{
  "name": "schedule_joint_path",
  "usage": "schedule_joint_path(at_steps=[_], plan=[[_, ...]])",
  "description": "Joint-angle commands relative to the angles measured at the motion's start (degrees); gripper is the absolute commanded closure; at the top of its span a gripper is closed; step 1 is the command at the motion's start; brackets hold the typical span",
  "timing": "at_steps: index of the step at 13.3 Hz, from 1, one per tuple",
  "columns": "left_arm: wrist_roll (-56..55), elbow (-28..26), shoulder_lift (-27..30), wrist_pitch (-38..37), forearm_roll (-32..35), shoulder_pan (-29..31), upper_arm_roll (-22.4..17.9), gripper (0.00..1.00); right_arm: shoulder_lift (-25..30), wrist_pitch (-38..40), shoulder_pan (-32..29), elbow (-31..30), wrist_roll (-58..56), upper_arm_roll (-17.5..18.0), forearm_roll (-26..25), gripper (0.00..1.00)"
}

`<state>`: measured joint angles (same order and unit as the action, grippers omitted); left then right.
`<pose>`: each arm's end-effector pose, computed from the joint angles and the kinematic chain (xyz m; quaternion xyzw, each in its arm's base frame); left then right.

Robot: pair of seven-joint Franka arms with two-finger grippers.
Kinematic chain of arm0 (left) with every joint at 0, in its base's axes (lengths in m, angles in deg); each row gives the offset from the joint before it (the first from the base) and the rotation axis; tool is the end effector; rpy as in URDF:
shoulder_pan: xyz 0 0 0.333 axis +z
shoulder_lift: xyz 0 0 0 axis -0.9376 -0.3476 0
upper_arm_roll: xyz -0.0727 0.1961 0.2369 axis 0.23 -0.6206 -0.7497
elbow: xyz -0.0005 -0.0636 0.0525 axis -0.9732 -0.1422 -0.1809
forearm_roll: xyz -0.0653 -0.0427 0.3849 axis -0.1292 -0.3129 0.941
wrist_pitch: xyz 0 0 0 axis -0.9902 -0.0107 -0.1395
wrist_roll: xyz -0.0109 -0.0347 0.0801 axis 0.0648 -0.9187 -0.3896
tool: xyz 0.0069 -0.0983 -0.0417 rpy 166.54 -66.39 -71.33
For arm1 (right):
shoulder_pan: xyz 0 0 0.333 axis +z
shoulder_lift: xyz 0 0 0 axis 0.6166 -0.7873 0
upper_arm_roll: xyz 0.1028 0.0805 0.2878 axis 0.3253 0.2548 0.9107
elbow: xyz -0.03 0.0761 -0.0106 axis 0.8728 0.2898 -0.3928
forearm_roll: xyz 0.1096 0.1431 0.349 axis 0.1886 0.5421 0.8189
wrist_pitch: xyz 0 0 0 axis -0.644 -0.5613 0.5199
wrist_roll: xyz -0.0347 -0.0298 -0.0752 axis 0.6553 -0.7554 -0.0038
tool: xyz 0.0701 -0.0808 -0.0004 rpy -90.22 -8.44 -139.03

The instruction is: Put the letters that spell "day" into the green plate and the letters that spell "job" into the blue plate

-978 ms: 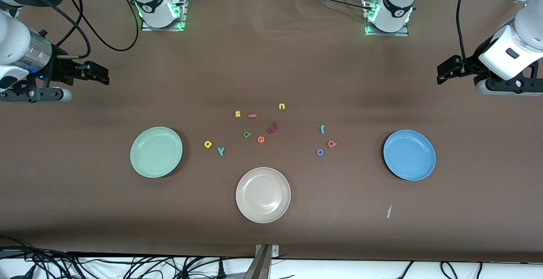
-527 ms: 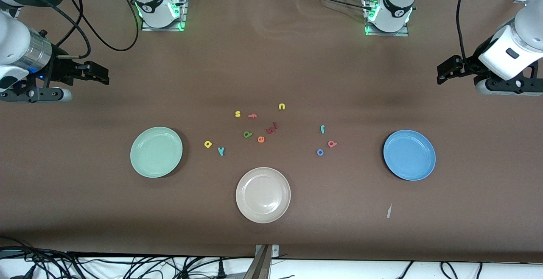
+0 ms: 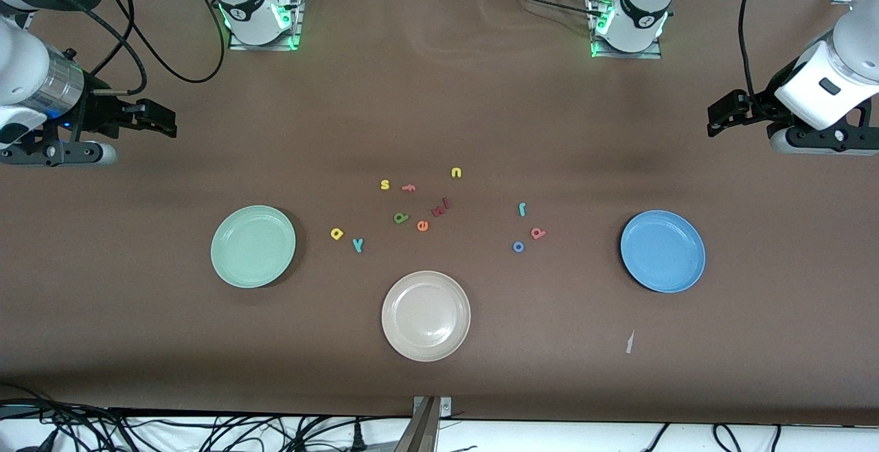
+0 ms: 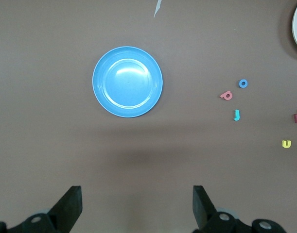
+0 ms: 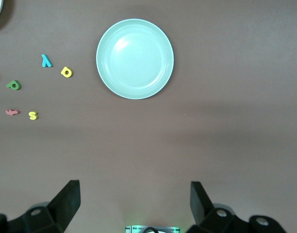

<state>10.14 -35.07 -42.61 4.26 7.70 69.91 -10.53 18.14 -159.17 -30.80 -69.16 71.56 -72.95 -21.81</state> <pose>0.5548 -0.0494 0.5930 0.9993 -0.0061 -0.0372 0.0003 0.5735 0.0632 0.5715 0.9971 0.0157 -0.0737 0.0085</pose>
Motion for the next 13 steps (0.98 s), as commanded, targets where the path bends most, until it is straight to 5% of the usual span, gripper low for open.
schedule_joint_path(at_steps=[1,13], plan=[[1.13,1.71,-0.76,-0.83,1.23,0.19,0.21,0.00,0.20,0.54,-0.23,0.25,-0.83,0.13,-0.19,0.00],[1.13,2.15,-1.03,-1.00,1.06,0.98,0.12,0.00,0.02,0.28,-0.32,0.25,-0.92,0.13,-0.10,0.00]])
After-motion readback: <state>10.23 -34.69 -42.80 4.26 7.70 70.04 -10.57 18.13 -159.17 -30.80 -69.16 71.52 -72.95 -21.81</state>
